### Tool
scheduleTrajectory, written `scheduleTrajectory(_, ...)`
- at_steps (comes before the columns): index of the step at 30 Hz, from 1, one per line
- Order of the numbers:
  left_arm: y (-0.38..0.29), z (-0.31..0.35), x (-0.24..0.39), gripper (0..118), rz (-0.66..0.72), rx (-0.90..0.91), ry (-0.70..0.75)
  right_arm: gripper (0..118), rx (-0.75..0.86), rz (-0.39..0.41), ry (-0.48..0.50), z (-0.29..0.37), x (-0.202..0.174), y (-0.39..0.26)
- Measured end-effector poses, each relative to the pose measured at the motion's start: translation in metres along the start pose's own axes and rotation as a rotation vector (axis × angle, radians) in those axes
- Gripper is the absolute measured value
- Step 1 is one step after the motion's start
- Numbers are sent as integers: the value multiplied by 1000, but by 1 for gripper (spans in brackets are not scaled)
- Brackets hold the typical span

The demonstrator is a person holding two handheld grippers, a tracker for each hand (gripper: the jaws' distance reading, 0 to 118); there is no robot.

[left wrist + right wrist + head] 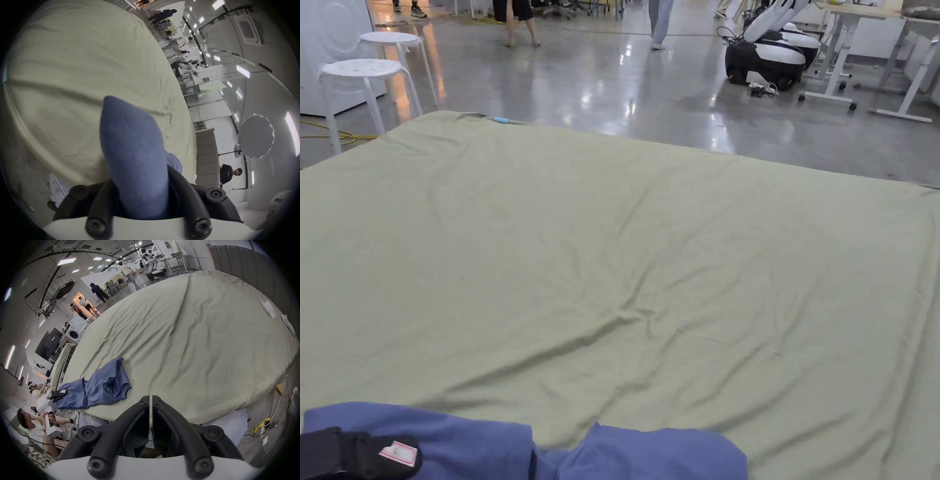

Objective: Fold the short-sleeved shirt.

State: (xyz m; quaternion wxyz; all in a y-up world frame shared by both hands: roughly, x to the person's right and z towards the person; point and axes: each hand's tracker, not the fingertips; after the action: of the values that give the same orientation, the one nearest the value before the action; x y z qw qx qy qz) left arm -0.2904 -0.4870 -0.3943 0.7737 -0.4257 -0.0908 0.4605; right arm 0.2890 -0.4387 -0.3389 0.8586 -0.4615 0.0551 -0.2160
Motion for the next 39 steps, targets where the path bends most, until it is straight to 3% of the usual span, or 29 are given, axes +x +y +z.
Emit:
scheduleTrajectory(7, -35, -92, 84, 17, -138, -207, -221, 4, -3, -9, 25, 2, 6, 0)
scheduleTrajectory(11, -59, -156, 107, 20, -155, -317, -145, 4, 17, -26, -1, 7, 16, 0)
scheduleTrajectory(12, -63, -169, 108, 27, -158, -323, -118, 4, 22, -33, -5, 8, 19, 0)
scheduleTrajectory(15, -80, -186, 124, 88, -157, -311, -127, 4, 28, -62, -9, 11, 27, -4)
scheduleTrajectory(16, -86, -186, 132, 94, -174, -320, -229, 4, 30, -69, -13, 12, 30, -6)
scheduleTrajectory(19, -83, -174, 146, 94, -211, -399, -447, 4, 25, -93, -25, 12, 37, -9)
scheduleTrajectory(21, -79, -165, 149, 90, -193, -514, -553, 4, 22, -105, -31, 11, 41, -10)
scheduleTrajectory(22, -78, -159, 144, 74, -180, -503, -531, 4, 22, -109, -34, 11, 43, -11)
scheduleTrajectory(24, -71, -152, 131, 8, -215, -424, -429, 4, 22, -118, -33, 10, 45, -12)
scheduleTrajectory(25, -68, -153, 122, 3, -231, -411, -370, 4, 21, -121, -30, 10, 45, -13)
scheduleTrajectory(28, -72, -175, 94, 3, -123, -429, -241, 4, 10, -120, -18, 6, 44, -14)
scheduleTrajectory(32, -108, -225, 75, 1, -227, -562, -154, 4, -12, -113, -7, -1, 40, -13)
scheduleTrajectory(34, -108, -235, 76, 0, -158, -557, -270, 4, -20, -111, 2, -5, 38, -13)
scheduleTrajectory(39, -107, -241, 103, 0, -257, -536, -249, 4, -53, -75, 19, -22, 26, -6)
